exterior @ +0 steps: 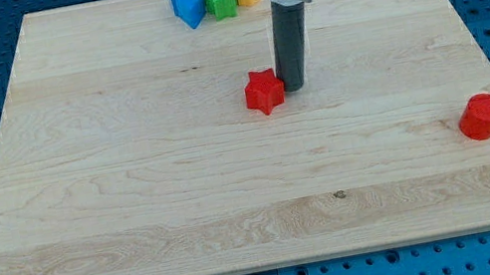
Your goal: Slide the red circle to the right of the red star
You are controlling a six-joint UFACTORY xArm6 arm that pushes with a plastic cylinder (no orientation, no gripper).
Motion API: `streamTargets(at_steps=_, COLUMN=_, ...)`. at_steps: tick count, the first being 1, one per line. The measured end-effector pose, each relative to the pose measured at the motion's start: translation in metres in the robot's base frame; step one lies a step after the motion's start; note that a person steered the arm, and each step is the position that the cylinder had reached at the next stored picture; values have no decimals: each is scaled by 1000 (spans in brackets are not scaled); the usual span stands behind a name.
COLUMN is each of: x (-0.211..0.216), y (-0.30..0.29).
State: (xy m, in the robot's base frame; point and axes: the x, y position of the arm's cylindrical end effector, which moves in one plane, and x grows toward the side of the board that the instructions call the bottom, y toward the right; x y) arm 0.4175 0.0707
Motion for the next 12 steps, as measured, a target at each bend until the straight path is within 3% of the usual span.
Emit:
streamTargets(at_steps=2, x=0, y=126)
streamTargets(at_steps=4, x=0, y=132)
streamTargets(at_steps=6, x=8, y=192)
streamTargets(at_steps=9, x=100, y=219)
streamTargets(at_steps=10, x=108, y=253)
streamTargets(at_steps=12, x=147, y=255)
